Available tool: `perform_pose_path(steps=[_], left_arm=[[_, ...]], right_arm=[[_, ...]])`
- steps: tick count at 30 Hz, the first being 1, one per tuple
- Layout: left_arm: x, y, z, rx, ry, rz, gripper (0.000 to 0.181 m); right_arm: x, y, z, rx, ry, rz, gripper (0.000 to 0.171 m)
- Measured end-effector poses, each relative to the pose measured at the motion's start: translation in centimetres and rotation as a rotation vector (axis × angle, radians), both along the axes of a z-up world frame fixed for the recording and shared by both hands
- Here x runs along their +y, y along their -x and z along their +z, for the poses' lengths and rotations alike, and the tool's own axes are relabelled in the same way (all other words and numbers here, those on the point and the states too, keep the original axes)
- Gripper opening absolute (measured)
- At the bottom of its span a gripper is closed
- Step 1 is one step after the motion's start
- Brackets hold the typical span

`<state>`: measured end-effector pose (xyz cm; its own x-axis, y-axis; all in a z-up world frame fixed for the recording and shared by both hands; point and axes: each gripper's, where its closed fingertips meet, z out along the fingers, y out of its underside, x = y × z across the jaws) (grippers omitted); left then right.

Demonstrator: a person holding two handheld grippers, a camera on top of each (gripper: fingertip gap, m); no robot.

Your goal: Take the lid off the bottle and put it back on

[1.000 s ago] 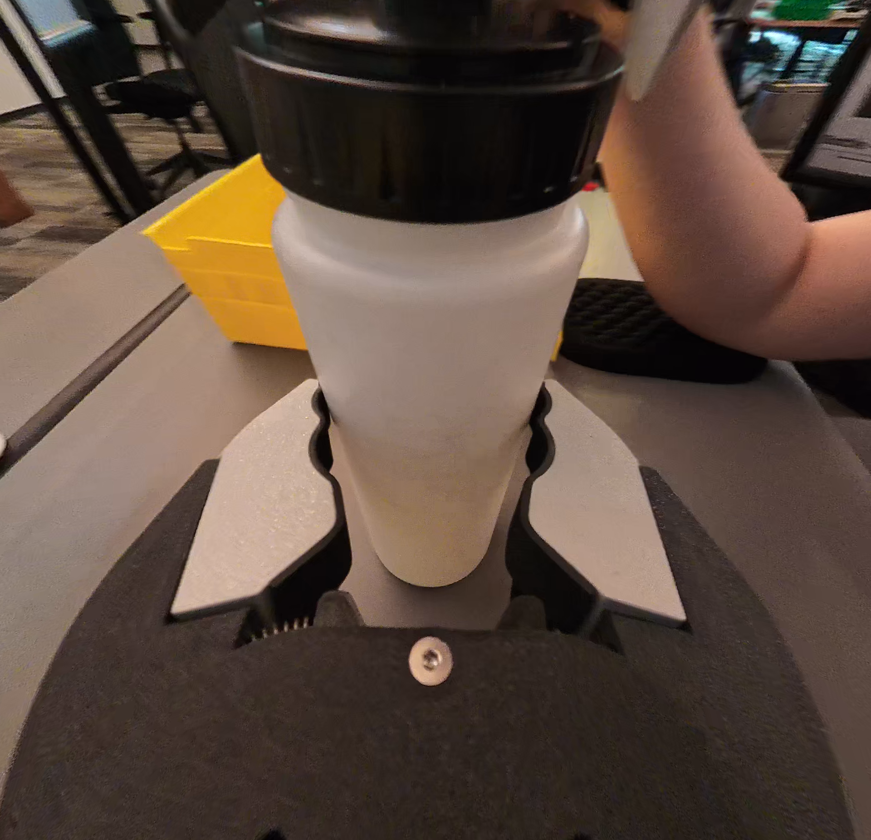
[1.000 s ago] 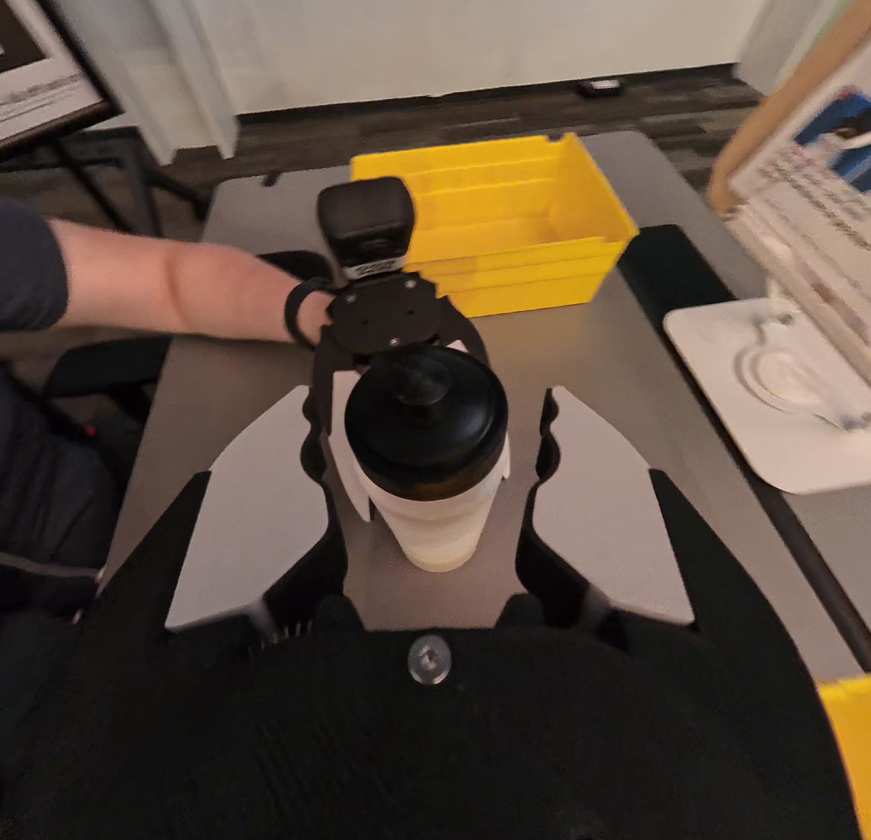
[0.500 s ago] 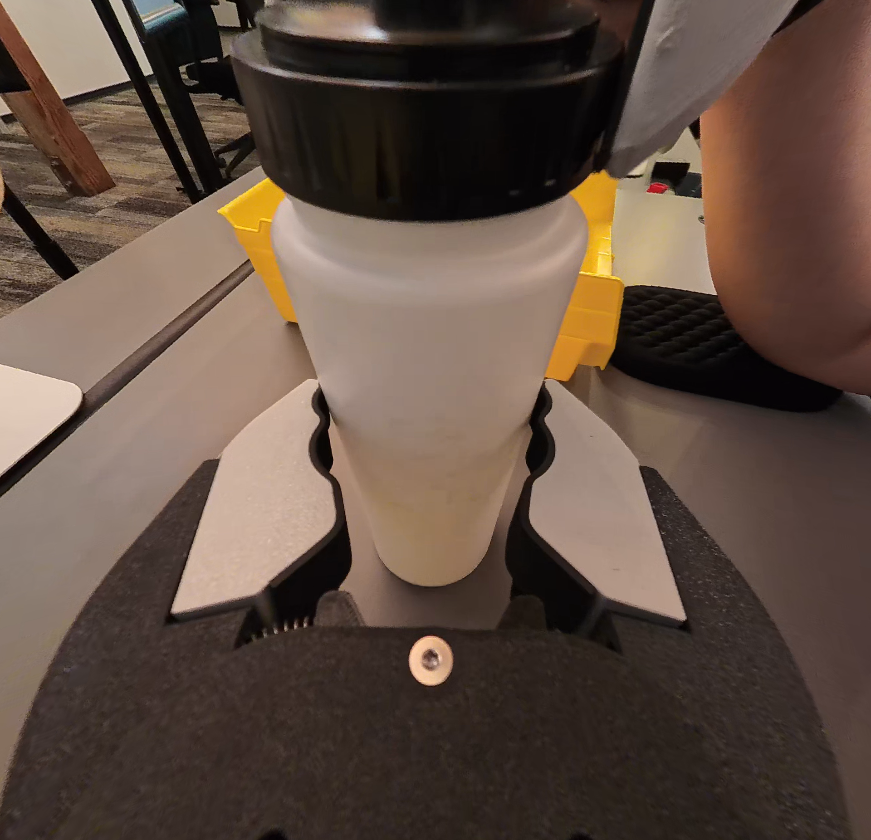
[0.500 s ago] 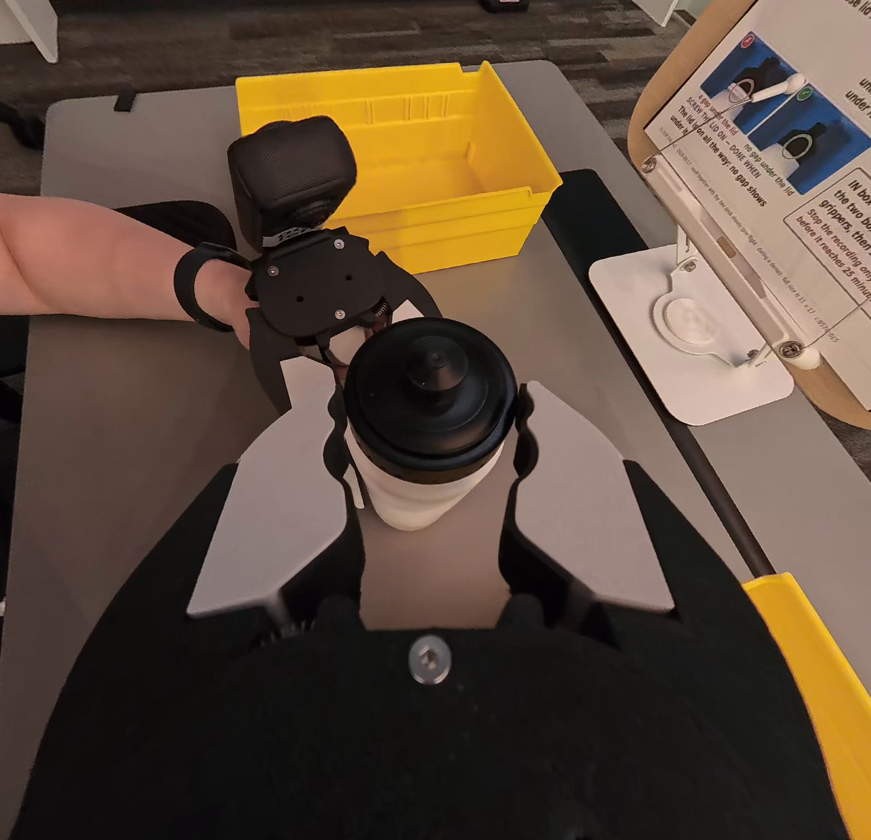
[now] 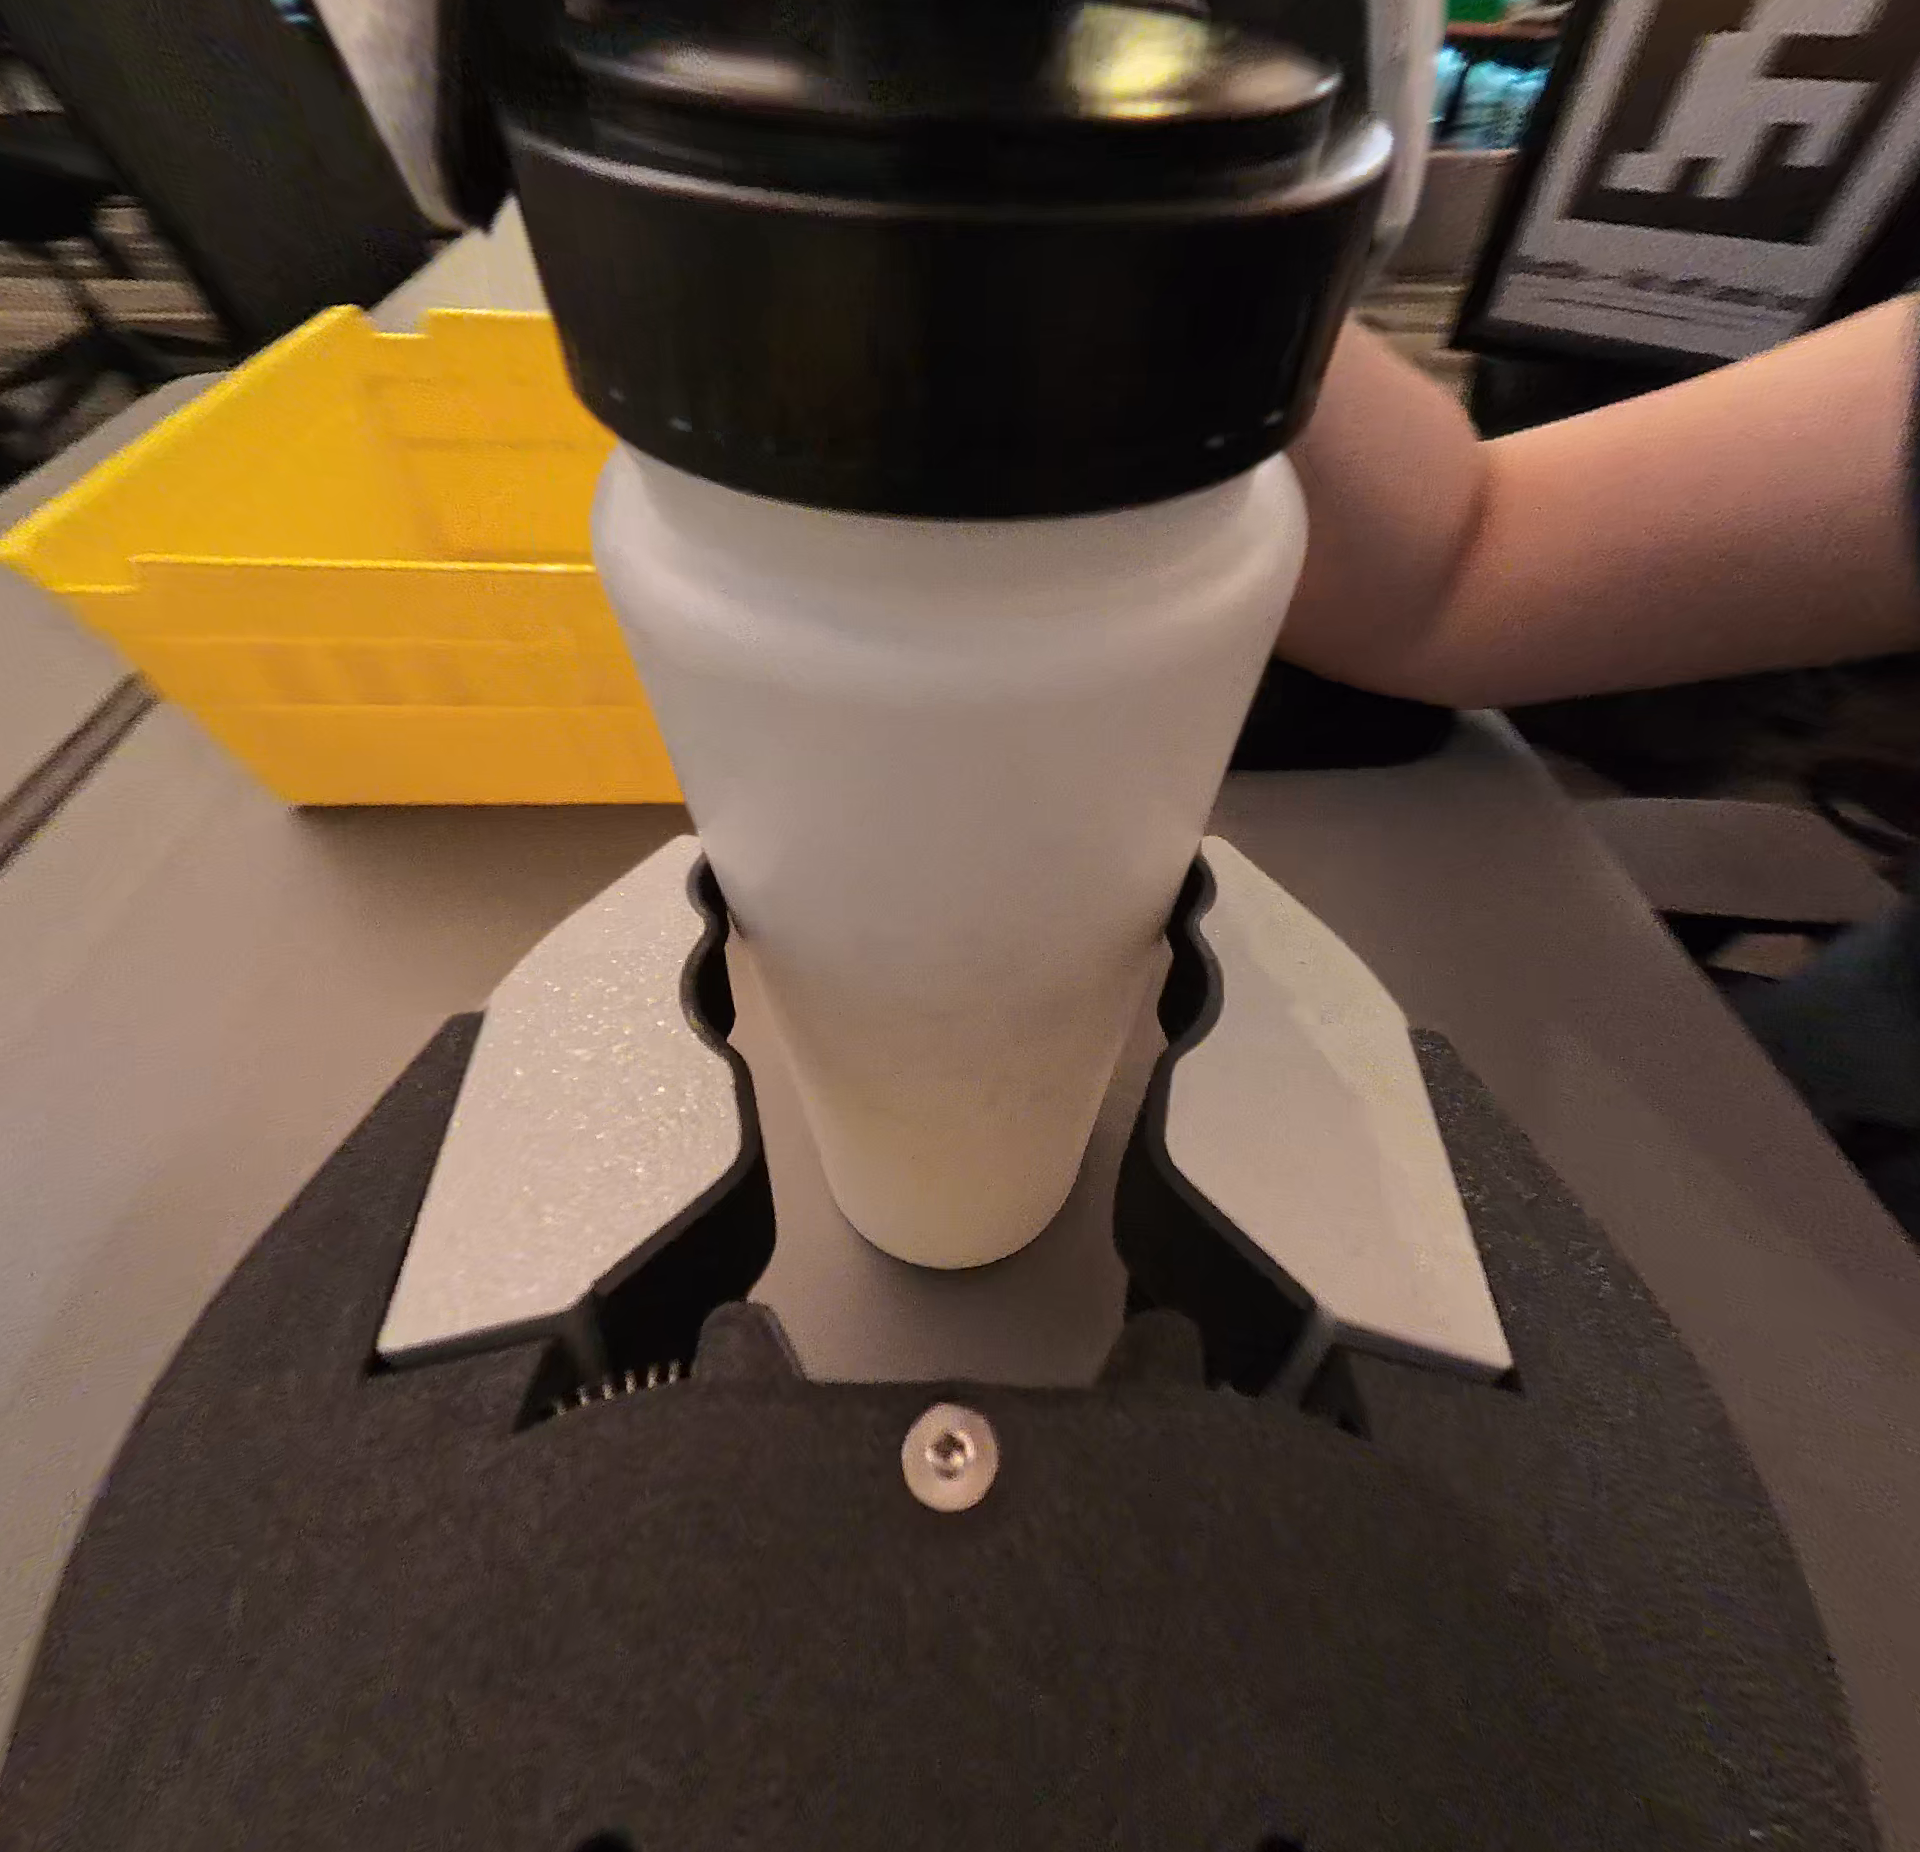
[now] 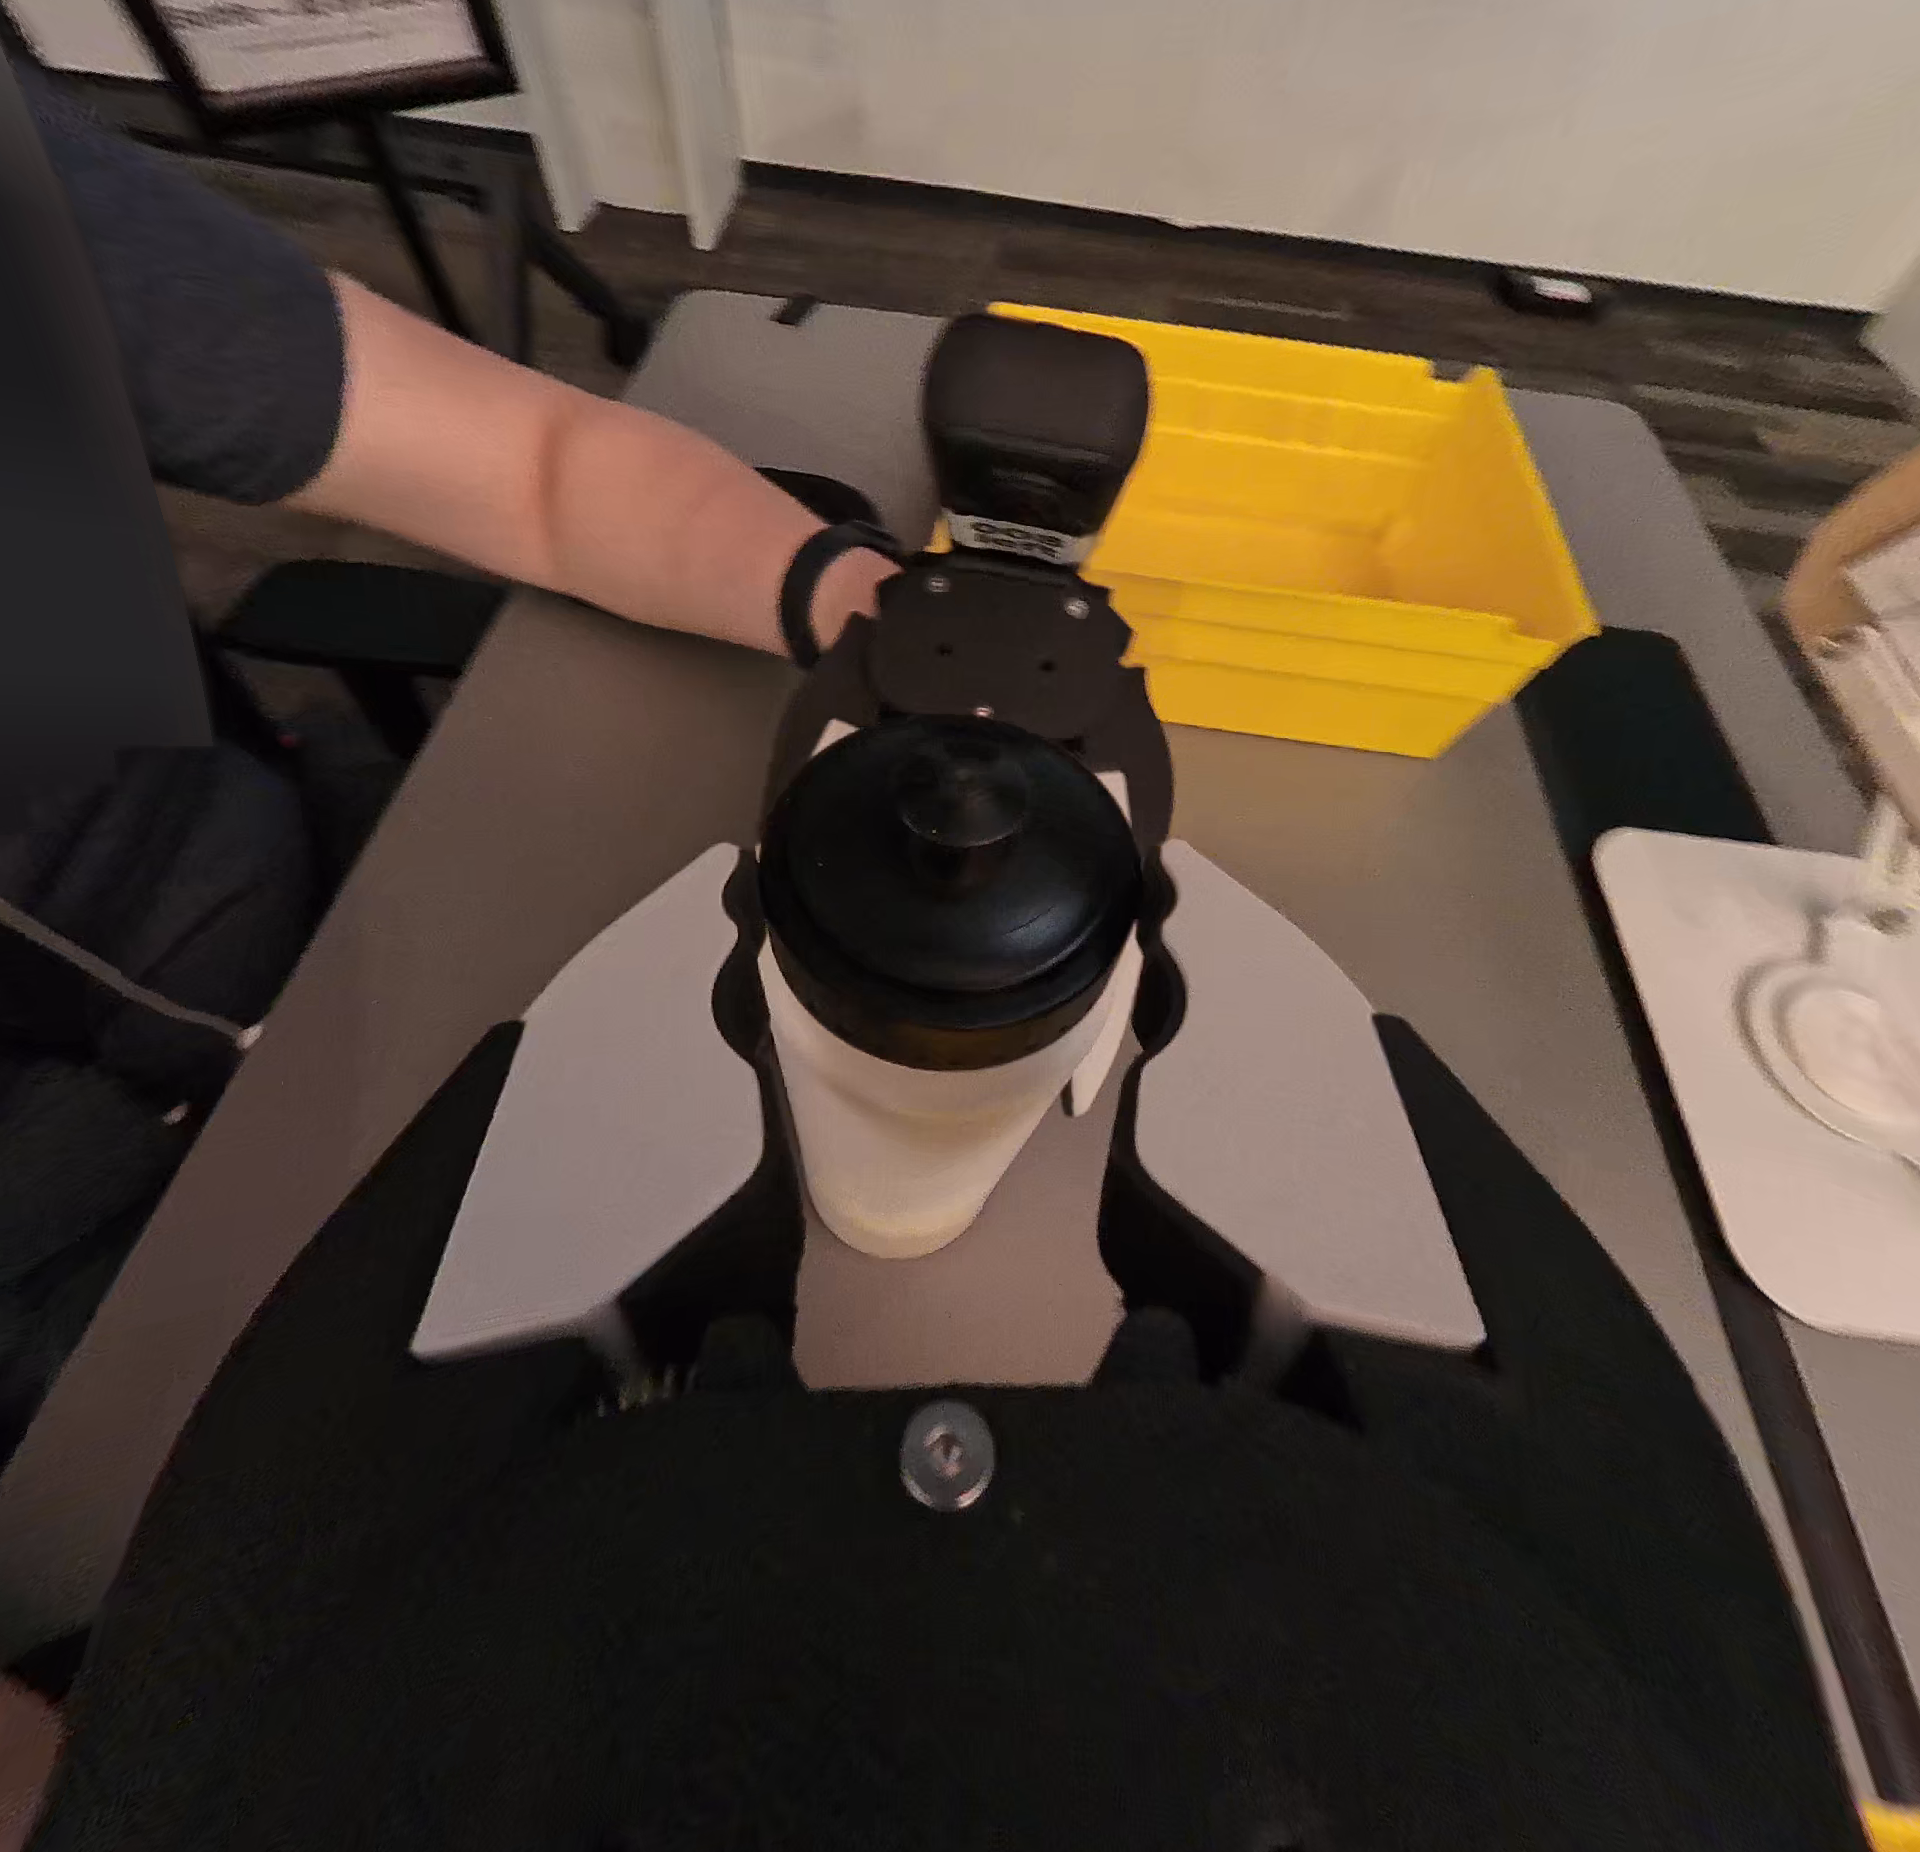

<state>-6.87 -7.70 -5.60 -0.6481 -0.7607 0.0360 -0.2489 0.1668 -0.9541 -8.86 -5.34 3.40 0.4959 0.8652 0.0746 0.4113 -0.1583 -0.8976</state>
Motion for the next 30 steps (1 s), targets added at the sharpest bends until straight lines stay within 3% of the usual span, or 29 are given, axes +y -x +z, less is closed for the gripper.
perform_pose_path(steps=[8,12,16,23,30], left_arm=[[-2.6,1.7,0.1,0.005,0.047,-0.176,0.081],[-2.7,1.7,0.1,0.025,0.048,-0.171,0.082],[-1.0,0.3,0.1,0.057,0.075,-0.054,0.081],[5.0,-2.4,-0.2,0.027,-0.073,0.360,0.081],[9.2,-2.7,-0.2,0.044,-0.077,0.660,0.082]], right_arm=[[-2.0,1.8,0.4,0.165,0.032,0.231,0.070],[-2.0,1.9,0.5,0.236,0.046,0.274,0.070],[-0.2,0.4,0.4,0.199,0.027,0.125,0.070],[3.9,-2.3,-0.1,0.001,-0.029,-0.249,0.070],[8.0,-2.8,-0.1,0.033,-0.053,-0.575,0.070]])
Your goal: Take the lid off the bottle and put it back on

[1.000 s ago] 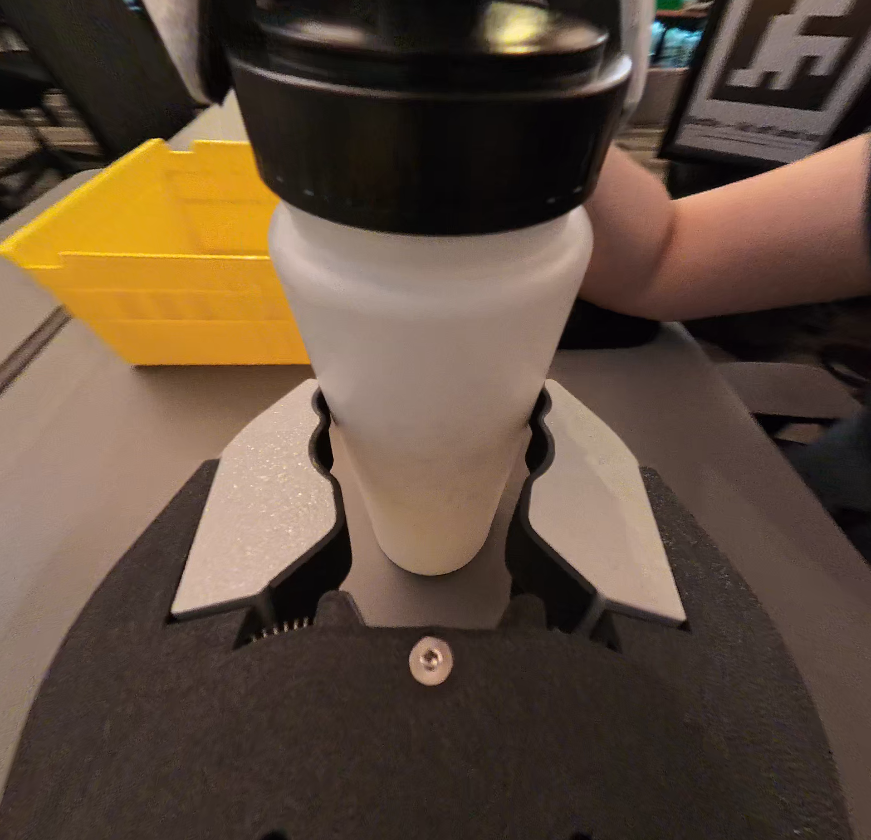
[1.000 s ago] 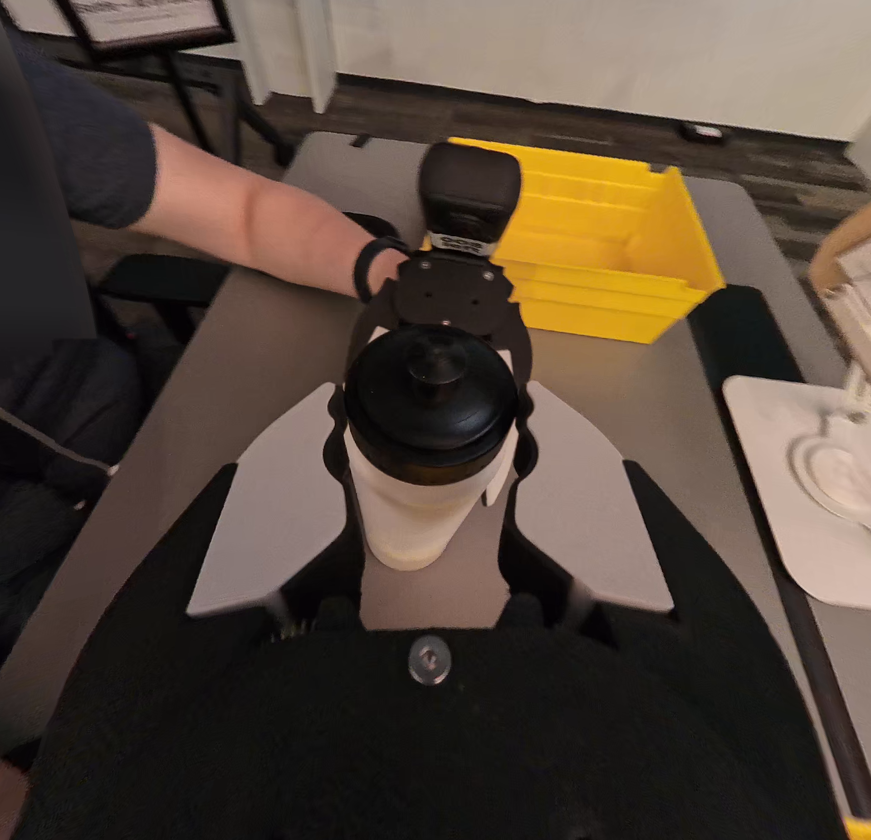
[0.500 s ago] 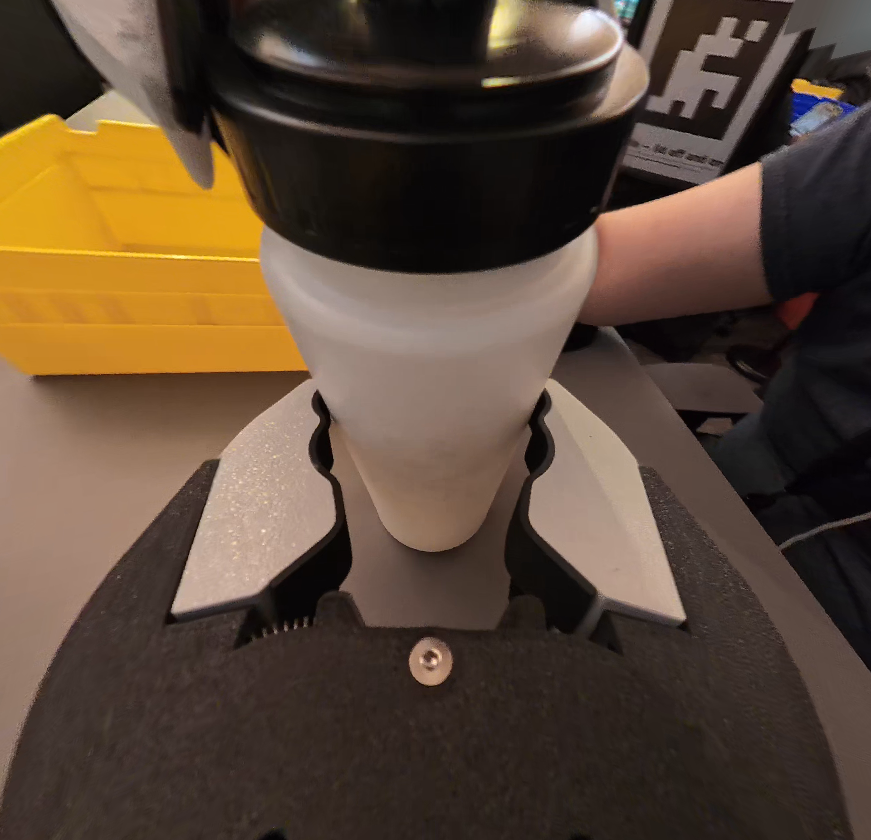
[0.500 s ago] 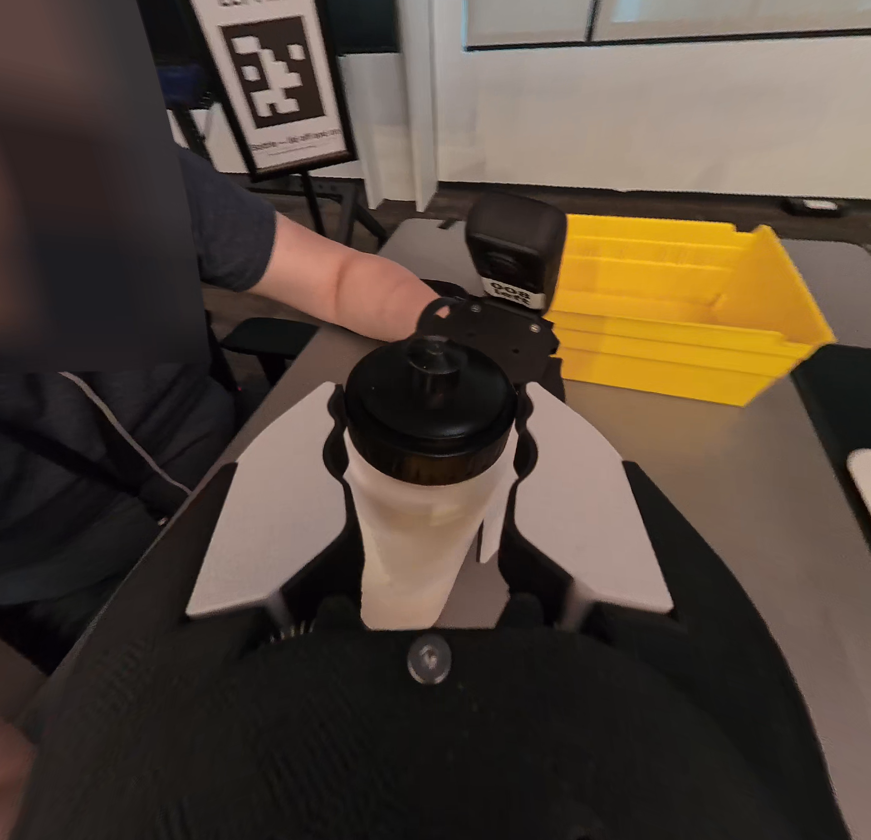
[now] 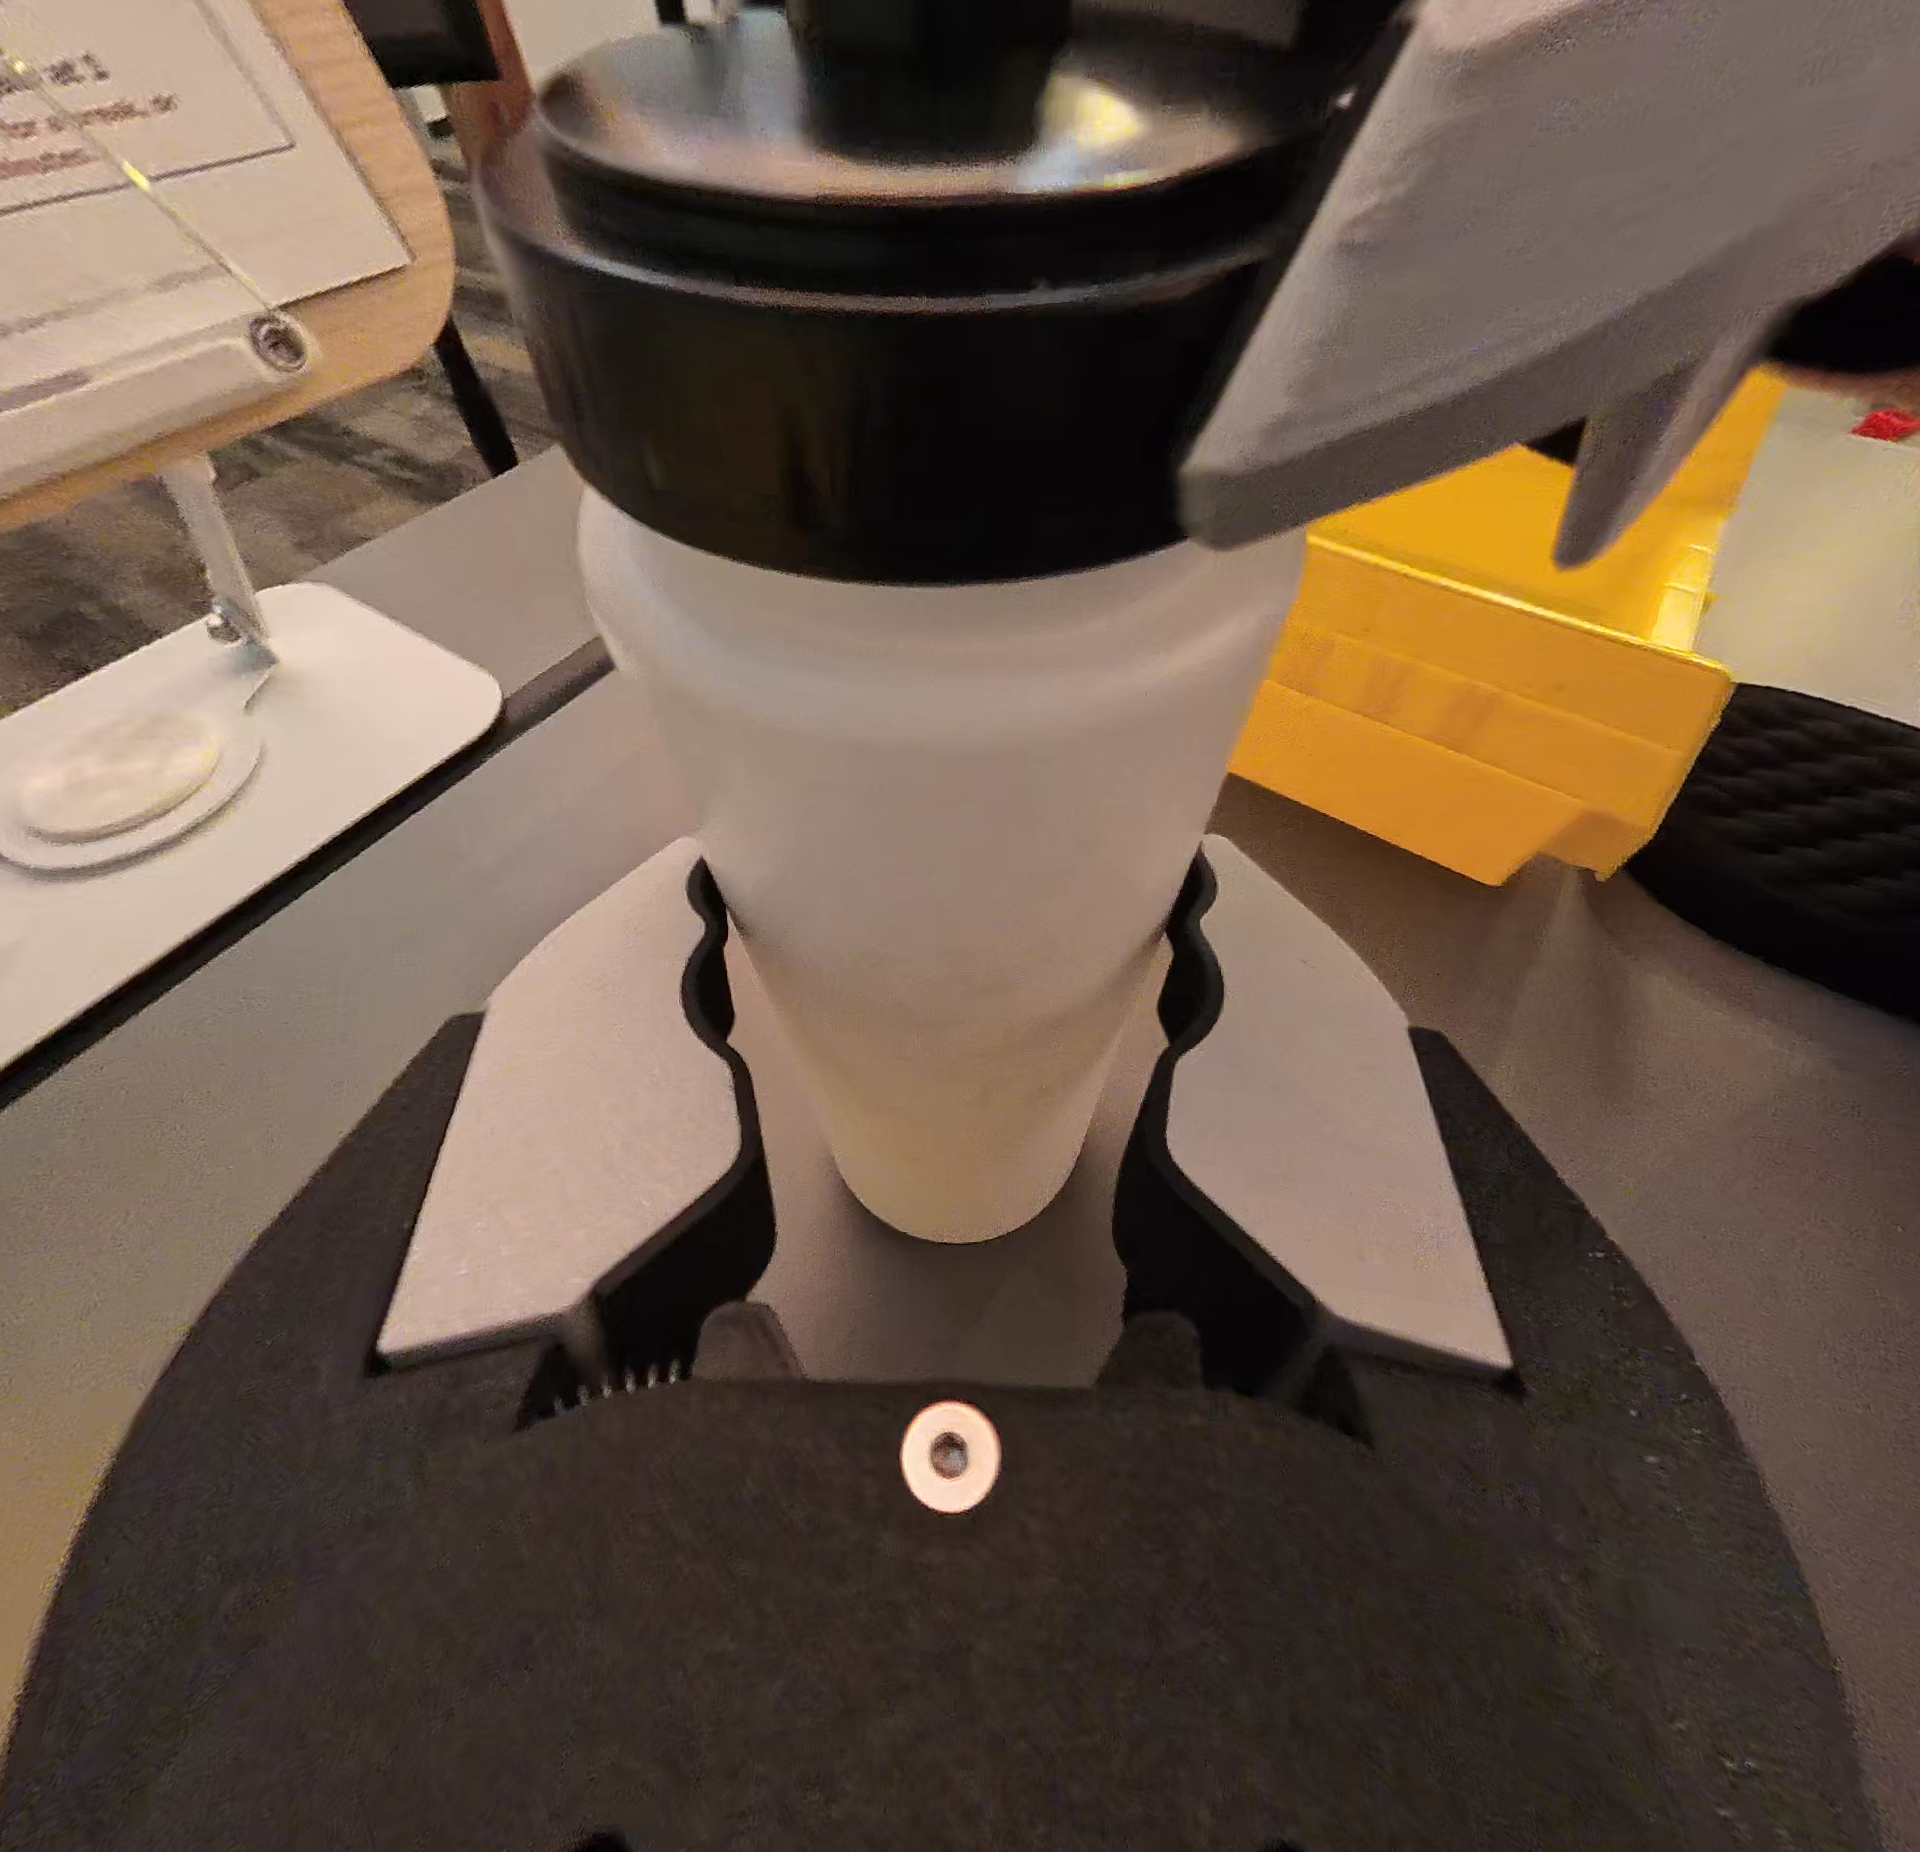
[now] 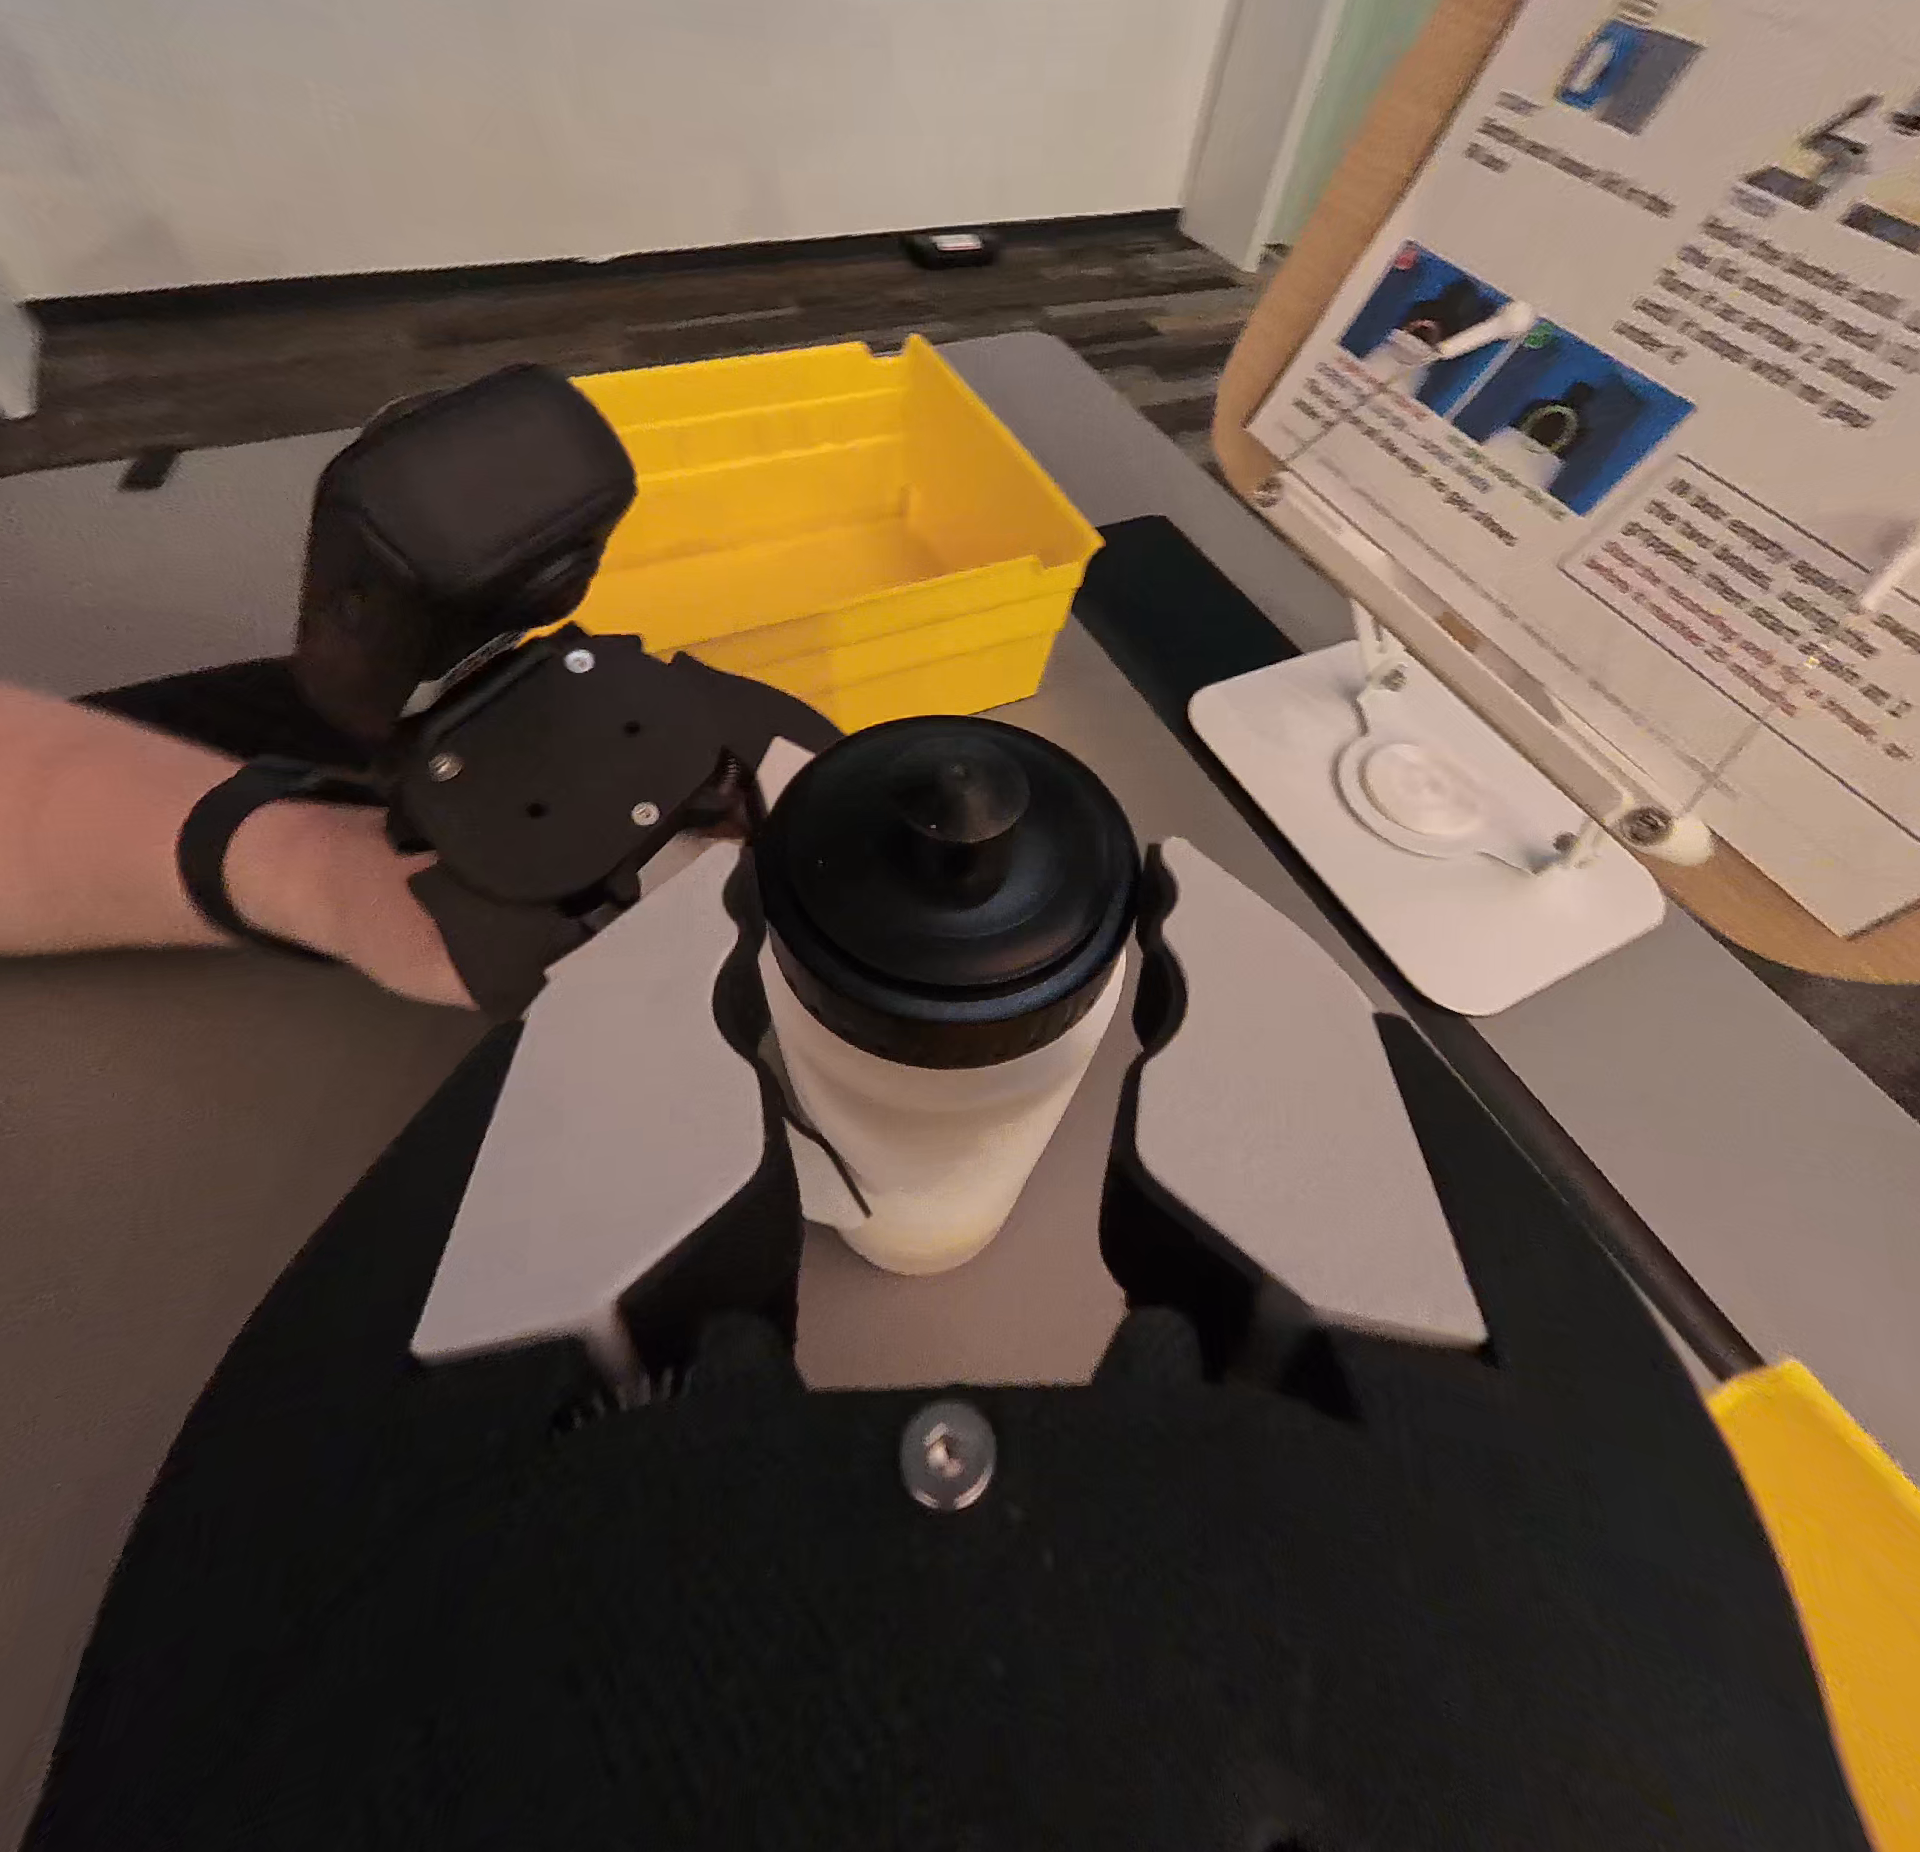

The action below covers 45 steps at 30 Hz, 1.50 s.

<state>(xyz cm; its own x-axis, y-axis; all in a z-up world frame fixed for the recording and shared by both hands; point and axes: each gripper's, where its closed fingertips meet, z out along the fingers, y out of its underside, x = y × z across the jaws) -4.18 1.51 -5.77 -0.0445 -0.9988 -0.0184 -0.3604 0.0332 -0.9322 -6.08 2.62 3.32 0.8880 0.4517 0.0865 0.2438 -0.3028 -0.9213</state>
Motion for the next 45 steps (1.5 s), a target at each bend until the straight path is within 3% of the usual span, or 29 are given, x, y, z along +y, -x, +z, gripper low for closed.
perform_pose_path(steps=[3,7,16,20,25,32,36,45], left_arm=[[0.3,0.1,0.0,0.006,0.000,0.005,0.082],[-0.3,0.1,0.0,0.010,0.015,-0.067,0.082],[-2.6,0.3,-0.1,0.016,0.014,-0.219,0.082],[-2.8,0.3,-0.1,0.026,0.009,-0.226,0.082],[-1.9,0.2,-0.2,0.046,0.006,-0.140,0.081],[0.7,0.5,-0.2,0.053,0.009,0.050,0.081],[-0.1,0.5,0.2,0.051,0.058,-0.032,0.081],[-4.8,2.6,3.0,0.090,0.435,-0.396,0.081]], right_arm=[[0.4,0.2,0.1,-0.014,-0.014,-0.059,0.070],[-0.6,0.6,0.5,0.023,0.000,0.057,0.083],[-2.2,0.1,1.4,0.177,-0.038,0.275,0.080],[-2.2,0.6,0.2,0.102,0.000,0.279,0.073],[-1.4,0.4,0.0,0.058,0.020,0.179,0.072],[1.2,0.3,0.1,0.064,-0.041,-0.148,0.073],[0.7,0.5,0.5,0.086,-0.031,-0.076,0.073],[-2.4,-2.3,4.6,0.473,-0.053,0.187,0.077]])
